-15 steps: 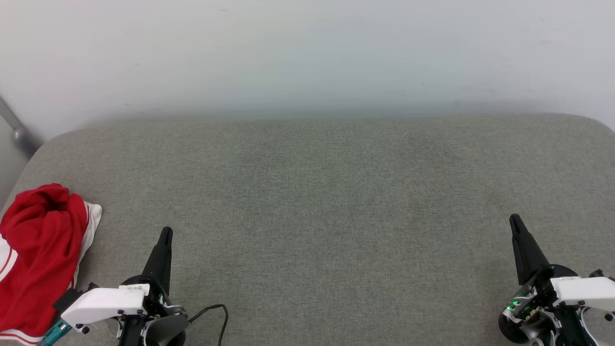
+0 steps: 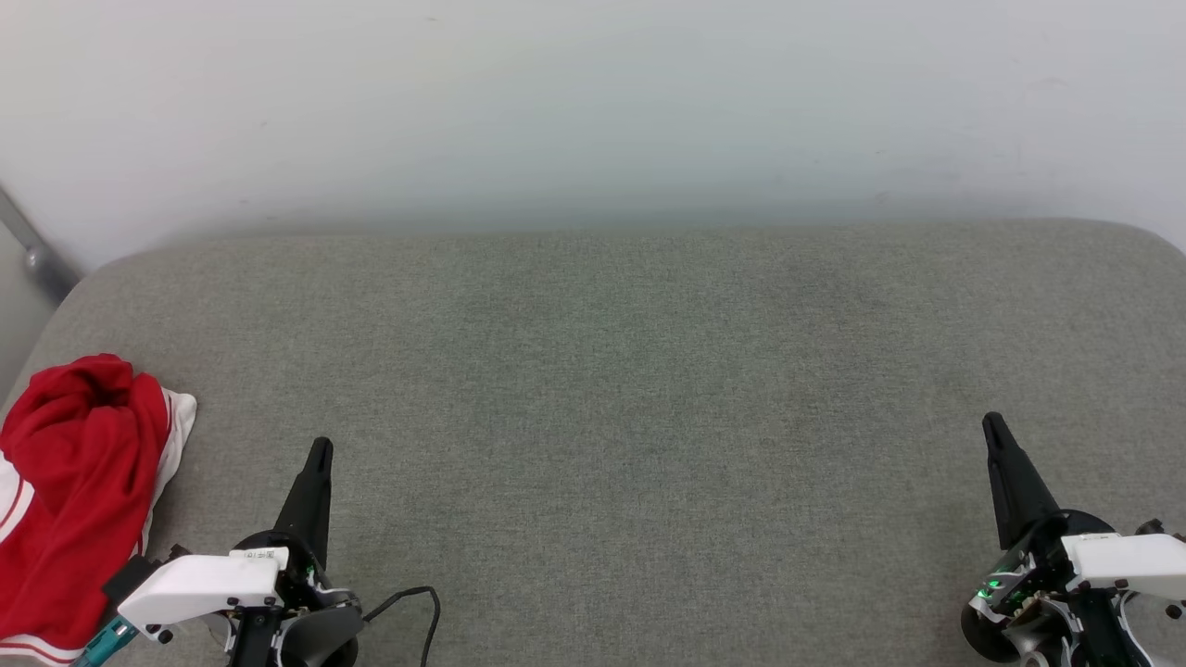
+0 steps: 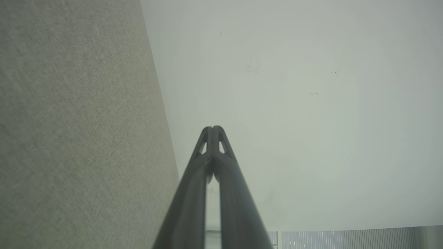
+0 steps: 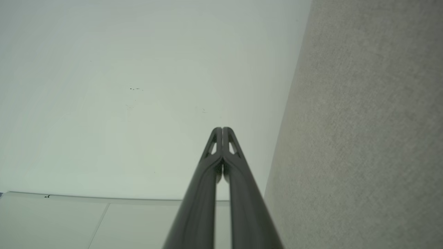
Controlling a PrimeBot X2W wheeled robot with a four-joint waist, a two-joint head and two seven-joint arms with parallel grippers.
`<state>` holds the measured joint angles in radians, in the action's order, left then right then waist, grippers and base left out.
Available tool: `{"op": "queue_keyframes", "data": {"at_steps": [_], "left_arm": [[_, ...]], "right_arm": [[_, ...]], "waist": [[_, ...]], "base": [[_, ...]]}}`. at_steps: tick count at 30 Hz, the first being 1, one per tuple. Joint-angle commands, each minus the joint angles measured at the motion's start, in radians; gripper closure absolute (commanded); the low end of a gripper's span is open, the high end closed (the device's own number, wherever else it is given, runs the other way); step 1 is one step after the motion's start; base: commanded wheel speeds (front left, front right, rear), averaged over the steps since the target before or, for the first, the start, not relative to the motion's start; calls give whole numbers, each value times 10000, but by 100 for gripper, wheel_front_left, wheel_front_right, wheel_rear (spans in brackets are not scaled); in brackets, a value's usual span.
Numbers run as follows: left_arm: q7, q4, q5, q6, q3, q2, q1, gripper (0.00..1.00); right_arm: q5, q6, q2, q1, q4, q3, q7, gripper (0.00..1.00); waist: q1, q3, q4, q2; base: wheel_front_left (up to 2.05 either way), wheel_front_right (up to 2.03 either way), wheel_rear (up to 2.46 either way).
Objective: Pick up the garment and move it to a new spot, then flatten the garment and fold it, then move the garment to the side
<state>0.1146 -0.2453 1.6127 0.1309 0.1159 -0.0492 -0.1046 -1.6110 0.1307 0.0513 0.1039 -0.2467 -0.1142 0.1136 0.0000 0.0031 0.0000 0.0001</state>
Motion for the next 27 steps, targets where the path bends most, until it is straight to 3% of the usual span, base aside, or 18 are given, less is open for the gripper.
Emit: {"op": "queue_keyframes", "data": {"at_steps": [1,19,20,27], "left_arm": [[17,2,5,32,5,11,-82,100],[16,2,5,32,5,11,-82,100],[0,0,0,0,0,0,0,0],[-258,94,-4,-3,-347,5,24,0]], "right_arm": [[-39,0,-21,114,-2,7,0,100],[-39,0,-21,114,-2,7,0,100],[0,0,0,0,0,0,0,0],[201,0,-4,-98,116,226,-280,0]], "waist": [[0,0,0,-1],[0,0,0,-1],[0,0,0,-1],[0,1,0,-1]], "base": [[0,0,0],[0,0,0],[0,0,0],[0,0,0]]}}
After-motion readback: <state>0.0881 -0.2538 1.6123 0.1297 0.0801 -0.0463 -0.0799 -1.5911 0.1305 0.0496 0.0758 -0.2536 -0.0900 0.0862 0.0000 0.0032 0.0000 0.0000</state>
